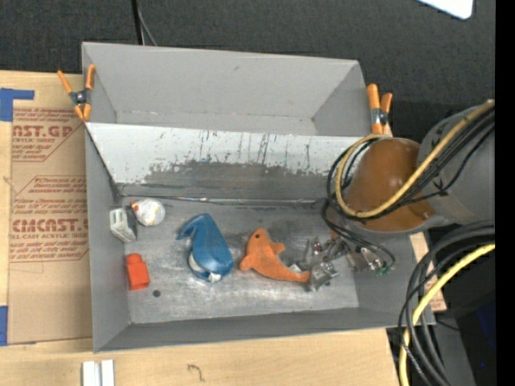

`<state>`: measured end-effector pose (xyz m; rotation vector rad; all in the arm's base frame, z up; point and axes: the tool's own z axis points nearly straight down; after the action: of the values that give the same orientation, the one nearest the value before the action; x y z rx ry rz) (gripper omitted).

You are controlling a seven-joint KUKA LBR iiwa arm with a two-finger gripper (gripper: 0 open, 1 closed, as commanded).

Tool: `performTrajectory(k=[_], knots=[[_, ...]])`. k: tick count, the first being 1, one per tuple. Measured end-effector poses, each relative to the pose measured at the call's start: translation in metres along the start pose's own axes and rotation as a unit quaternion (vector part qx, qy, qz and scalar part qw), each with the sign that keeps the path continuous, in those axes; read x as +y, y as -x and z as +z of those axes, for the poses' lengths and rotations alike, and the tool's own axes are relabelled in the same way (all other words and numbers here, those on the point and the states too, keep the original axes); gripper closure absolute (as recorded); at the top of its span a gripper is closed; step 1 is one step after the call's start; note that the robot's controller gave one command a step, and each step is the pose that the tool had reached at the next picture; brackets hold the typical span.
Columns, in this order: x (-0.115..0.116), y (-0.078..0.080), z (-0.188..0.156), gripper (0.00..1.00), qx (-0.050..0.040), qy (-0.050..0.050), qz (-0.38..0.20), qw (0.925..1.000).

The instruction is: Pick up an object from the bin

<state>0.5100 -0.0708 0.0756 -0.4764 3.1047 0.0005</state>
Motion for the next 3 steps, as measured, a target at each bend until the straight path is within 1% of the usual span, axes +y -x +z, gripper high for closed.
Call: performTrajectory(k=[1, 2, 3], knots=[[0.005, -0.011, -0.116, 1.0, -0.0004, 0.0, 0.013, 0.9999], [0.005, -0.011, -0.116, 1.0, -0.0004, 0.0, 0.012, 0.9999], [0.013, 0.002, -0.239, 1.0, -0.0017, 0.0, -0.071, 0.9974]])
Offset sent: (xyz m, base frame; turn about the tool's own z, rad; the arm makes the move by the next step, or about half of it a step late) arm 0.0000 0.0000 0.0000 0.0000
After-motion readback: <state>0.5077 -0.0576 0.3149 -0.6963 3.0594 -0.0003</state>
